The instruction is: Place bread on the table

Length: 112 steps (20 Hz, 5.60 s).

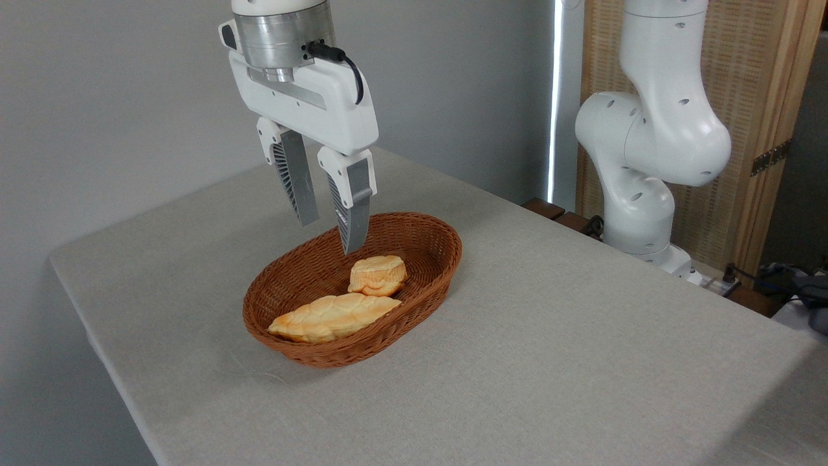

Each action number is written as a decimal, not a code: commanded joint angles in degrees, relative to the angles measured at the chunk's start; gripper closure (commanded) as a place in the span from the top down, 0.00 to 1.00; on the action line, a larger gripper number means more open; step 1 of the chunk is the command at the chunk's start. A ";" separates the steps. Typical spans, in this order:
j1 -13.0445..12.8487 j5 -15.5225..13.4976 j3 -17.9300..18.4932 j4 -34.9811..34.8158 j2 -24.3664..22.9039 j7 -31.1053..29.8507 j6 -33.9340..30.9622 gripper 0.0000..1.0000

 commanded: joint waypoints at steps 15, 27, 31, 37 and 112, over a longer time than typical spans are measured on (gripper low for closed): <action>3.47 -0.16 -17.75 -32.17 -12.76 1.90 21.32 1.00; 3.65 10.10 -19.95 -33.76 -11.00 6.65 21.94 1.00; 3.65 12.06 -19.95 -33.76 -10.12 6.66 23.69 1.00; 3.65 12.06 -19.95 -33.76 -9.16 5.87 24.40 1.00; 3.74 2.15 2.99 -8.54 -9.16 23.46 4.71 1.00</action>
